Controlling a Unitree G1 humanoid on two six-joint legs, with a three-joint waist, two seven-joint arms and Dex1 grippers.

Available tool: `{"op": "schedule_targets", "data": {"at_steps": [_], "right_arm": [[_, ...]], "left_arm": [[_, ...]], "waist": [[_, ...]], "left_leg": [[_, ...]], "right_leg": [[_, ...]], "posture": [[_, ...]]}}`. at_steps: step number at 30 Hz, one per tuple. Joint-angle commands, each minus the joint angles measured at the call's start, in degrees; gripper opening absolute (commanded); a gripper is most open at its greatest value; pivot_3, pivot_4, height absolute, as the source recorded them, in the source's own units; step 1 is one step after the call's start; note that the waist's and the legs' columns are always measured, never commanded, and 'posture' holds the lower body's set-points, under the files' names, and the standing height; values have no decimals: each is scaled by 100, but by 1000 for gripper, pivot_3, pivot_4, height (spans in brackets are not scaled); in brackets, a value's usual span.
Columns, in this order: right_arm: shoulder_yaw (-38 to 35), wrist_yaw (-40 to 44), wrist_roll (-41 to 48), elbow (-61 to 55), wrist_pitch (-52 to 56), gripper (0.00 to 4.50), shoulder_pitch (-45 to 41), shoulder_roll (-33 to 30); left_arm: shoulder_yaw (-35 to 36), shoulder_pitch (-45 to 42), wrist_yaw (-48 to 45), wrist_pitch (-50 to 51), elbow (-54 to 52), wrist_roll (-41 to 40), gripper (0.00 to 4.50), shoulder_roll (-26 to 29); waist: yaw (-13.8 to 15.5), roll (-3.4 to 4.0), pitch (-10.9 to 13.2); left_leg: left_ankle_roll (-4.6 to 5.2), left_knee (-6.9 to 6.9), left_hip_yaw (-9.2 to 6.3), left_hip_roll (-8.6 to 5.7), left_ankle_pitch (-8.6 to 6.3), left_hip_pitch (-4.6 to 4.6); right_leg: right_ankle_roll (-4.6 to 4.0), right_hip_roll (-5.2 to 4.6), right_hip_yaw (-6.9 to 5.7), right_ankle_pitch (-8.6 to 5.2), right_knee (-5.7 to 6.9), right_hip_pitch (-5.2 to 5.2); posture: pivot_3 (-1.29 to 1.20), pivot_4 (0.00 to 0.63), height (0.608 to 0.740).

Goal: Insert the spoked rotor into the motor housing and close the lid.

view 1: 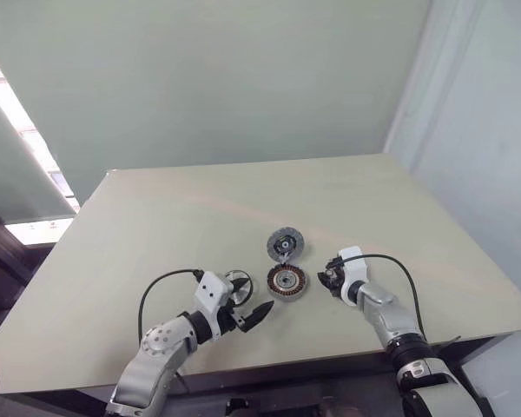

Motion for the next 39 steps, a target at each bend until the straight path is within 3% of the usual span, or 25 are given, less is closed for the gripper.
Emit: {"op": "schedule_targets", "data": {"at_steps": [1,16,39], "right_arm": [[-79,5,6,-112,14,2643,-50,-46],[-69,33,5,-646,354,2643,284,-117],[-46,11,-50,-182,144,2643,-13,-37]], "left_arm": [[96,-60,21,-72,-229,4,4500,24],[57,-148,-18,-86,-148,11,4500,4],[45,-176,-13,-68,-161,19,4500,4]], "waist": [[0,0,0],[3,4,-3],[-1,4,-3]], "left_leg": [[0,0,0,0,0,0],[0,1,0,-1,0,0],[1,6,1,-1,0,8]], "right_leg": [[0,0,0,0,0,0],[0,0,1,0,1,1],[0,0,1,0,3,8]], "posture": [[0,0,740],[0,0,740],[0,0,740]]}}
